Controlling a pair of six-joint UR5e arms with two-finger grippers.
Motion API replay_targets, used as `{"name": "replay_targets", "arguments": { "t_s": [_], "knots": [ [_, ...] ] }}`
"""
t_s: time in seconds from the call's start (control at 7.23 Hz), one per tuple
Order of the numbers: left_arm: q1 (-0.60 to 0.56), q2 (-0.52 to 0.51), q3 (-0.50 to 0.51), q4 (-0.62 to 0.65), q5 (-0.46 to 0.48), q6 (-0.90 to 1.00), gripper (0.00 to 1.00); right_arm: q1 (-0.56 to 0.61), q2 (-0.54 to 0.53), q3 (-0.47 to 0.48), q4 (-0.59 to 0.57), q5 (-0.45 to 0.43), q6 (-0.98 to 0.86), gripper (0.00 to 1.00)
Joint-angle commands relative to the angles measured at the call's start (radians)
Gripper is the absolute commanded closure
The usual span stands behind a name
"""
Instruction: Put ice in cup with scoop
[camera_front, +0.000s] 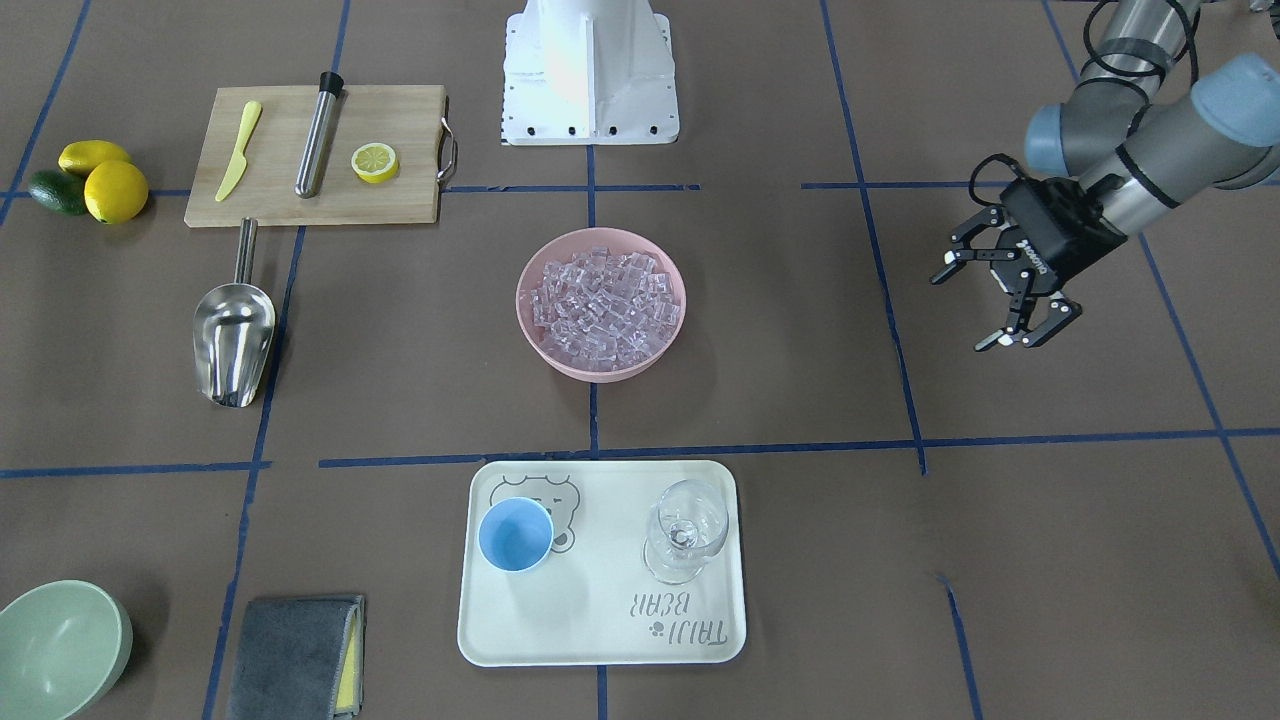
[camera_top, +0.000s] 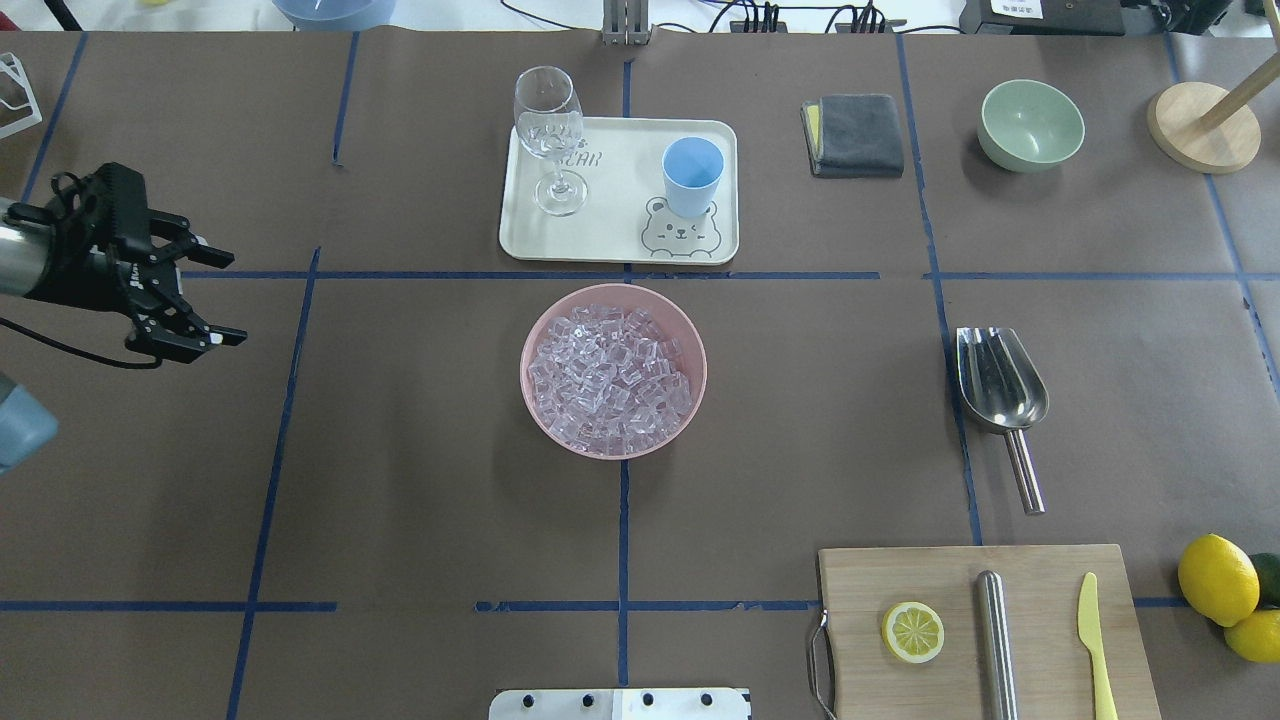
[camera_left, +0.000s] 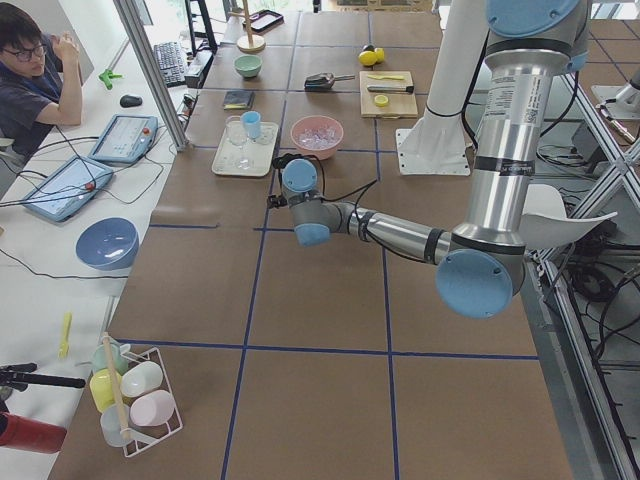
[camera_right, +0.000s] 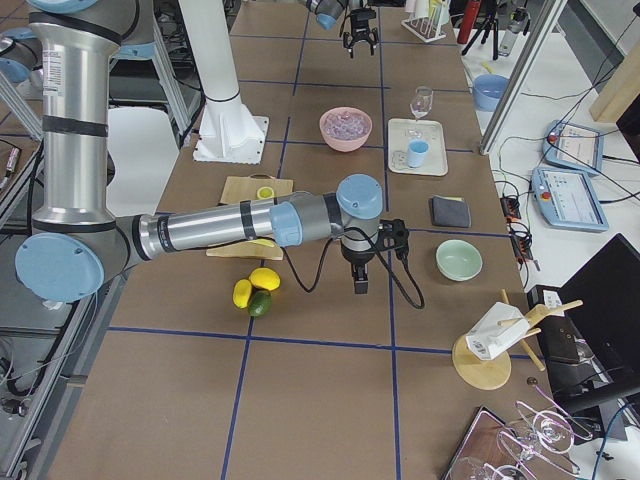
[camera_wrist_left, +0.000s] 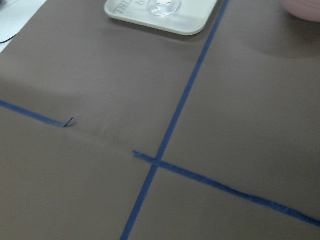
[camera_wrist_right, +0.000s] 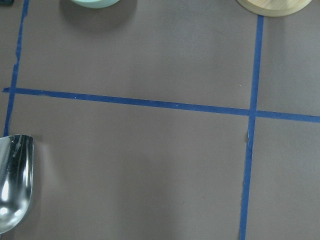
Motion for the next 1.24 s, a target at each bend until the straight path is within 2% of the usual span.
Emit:
{"name": "replay_targets", "arguments": {
  "t_s": [0.0,0.14,0.41,0.69,0.97,1.11],
  "knots": [
    [0.152,-0.099,0.01,-0.01,0.101,-0.02,0.0,-0.113,0.018,0.058,0.002,-0.022,0.083,0.0],
    [0.22,-0.142,0.036,-0.014,0.17,-0.02,0.0,-0.151,0.036,0.071,0.002,-0.035,0.137,0.0],
    [0.324,-0.223,0.13,-0.097,0.198,-0.021,0.0,-0.229,0.05,0.101,0.002,-0.077,0.23,0.0],
    [0.361,-0.289,0.185,-0.116,0.253,-0.023,0.0,-0.289,0.056,0.142,0.003,-0.08,0.325,0.0],
    [0.366,-0.318,0.217,-0.115,0.259,-0.023,0.0,-0.357,0.055,0.148,0.119,-0.127,0.483,0.0],
    [0.366,-0.32,0.219,-0.113,0.259,-0.025,0.0,-0.377,0.055,0.156,0.123,-0.131,0.499,0.0]
  ]
}}
